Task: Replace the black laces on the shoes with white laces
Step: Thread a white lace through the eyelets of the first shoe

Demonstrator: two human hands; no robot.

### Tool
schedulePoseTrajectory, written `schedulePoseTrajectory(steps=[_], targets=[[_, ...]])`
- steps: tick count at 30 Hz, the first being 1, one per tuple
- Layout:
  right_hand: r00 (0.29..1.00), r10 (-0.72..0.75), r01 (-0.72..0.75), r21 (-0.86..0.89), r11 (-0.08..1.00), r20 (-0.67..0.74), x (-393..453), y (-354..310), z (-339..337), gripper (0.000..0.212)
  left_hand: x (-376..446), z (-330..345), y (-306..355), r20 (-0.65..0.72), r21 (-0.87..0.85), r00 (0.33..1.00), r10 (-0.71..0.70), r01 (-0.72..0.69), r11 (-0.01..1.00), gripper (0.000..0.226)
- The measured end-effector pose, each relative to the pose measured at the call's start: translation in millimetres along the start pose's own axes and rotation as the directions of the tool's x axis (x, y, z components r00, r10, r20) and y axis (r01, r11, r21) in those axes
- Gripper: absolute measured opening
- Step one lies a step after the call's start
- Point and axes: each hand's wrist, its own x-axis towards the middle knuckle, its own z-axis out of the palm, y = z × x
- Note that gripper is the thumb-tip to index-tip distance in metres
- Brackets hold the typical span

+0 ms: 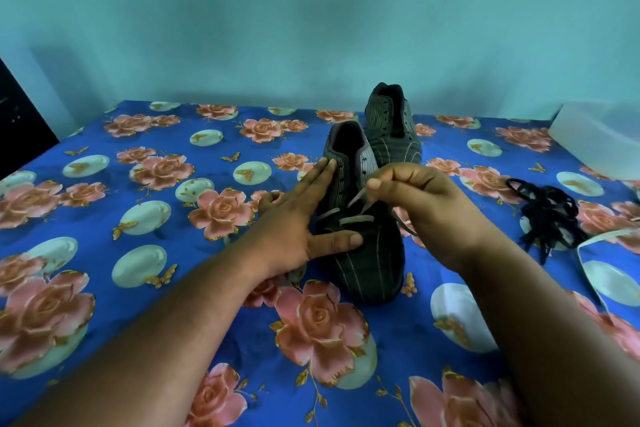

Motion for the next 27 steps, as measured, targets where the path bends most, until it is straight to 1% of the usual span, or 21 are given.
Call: schedulePoseTrajectory(steps=[1,3,5,7,9,12,14,15,16,17,18,19,20,22,23,24,26,27], targets=[[1.000,0.030,-0.030,0.087,0.996,0.002,-0.8,-1.6,0.3,0.026,0.1,-0.1,0.0,0.001,0.001,1.000,0.001,-0.001,1.000,0.118],[0.998,0.067,-0.066,0.121,0.990,-0.008,-0.8,-2.2,1.4,0.029,0.5,-0.4,0.5,0.007,0.006,1.000,0.000,0.000,1.000,0.118],[0.995,0.095,-0.095,0.000,0.996,-0.042,0.1,-4.1,2.1,0.035,-0.1,-1.0,1.1,0.007,0.013,1.000,-0.002,0.002,1.000,0.118],[0.992,0.094,-0.106,-0.159,0.982,-0.081,-0.6,-7.6,1.6,0.027,-0.9,-1.3,1.8,0.008,0.012,1.000,-0.001,0.001,1.000,0.118],[0.991,0.113,-0.126,-0.204,0.971,-0.078,-1.0,-8.8,3.1,0.017,-1.3,-1.9,2.0,0.011,0.005,1.000,-0.004,0.003,1.000,0.118],[0.985,0.148,-0.160,-0.157,0.974,-0.086,-1.7,-6.7,2.1,0.014,-1.3,-1.5,1.2,0.013,-0.002,1.000,-0.003,0.003,1.000,0.117],[0.984,0.147,-0.160,-0.143,0.977,-0.100,-0.7,-5.3,0.9,0.016,-1.2,-1.4,0.6,0.011,0.005,1.000,0.000,0.000,1.000,0.118],[0.980,0.141,-0.157,-0.106,0.982,-0.142,0.7,-3.0,-2.5,0.020,-0.6,-1.3,0.4,0.011,0.006,1.000,0.000,0.000,1.000,0.118],[0.969,0.132,-0.143,-0.038,0.989,-0.209,3.0,-0.7,-7.4,0.024,-0.6,-1.3,0.7,0.012,0.004,1.000,-0.001,0.001,1.000,0.118],[0.948,0.129,-0.138,-0.008,0.990,-0.292,4.9,-0.9,-11.7,0.026,-0.5,-1.5,0.9,0.012,-0.002,1.000,-0.002,0.002,1.000,0.118],[0.928,0.106,-0.131,-0.047,0.990,-0.357,5.5,-0.2,-15.7,0.027,-0.7,-1.7,1.3,0.012,-0.005,1.000,-0.002,0.002,1.000,0.118],[0.919,0.073,-0.142,-0.154,0.978,-0.386,5.5,0.6,-17.4,0.026,-1.1,-2.1,1.4,0.013,-0.006,1.000,-0.002,0.002,1.000,0.118],[0.924,0.039,-0.154,-0.275,0.949,-0.381,5.8,4.5,-18.9,0.023,-1.4,-2.3,1.7,0.016,-0.005,1.000,-0.001,0.002,1.000,0.118],[0.945,-0.046,-0.123,-0.482,0.867,-0.324,8.1,14.8,-17.3,0.013,-1.6,-2.3,1.5,0.022,-0.005,1.000,-0.003,0.003,1.000,0.118],[0.950,-0.102,-0.086,-0.563,0.822,-0.295,8.4,17.5,-15.5,0.008,-1.5,-2.2,1.4,0.022,-0.002,1.000,-0.002,0.002,1.000,0.119],[0.953,-0.163,-0.033,-0.623,0.782,-0.256,8.8,19.0,-13.4,0.008,-1.5,-2.0,1.4,0.018,0.004,1.000,0.000,0.000,1.000,0.119],[0.955,-0.261,0.094,-0.692,0.716,-0.141,7.6,19.6,-9.5,0.022,-0.8,-1.6,1.2,0.008,0.020,1.000,0.005,-0.005,1.000,0.118],[0.952,-0.286,0.125,-0.718,0.684,-0.107,6.5,18.0,-7.2,0.027,-0.3,-1.6,1.0,0.005,0.027,1.000,0.005,-0.005,1.000,0.118]])
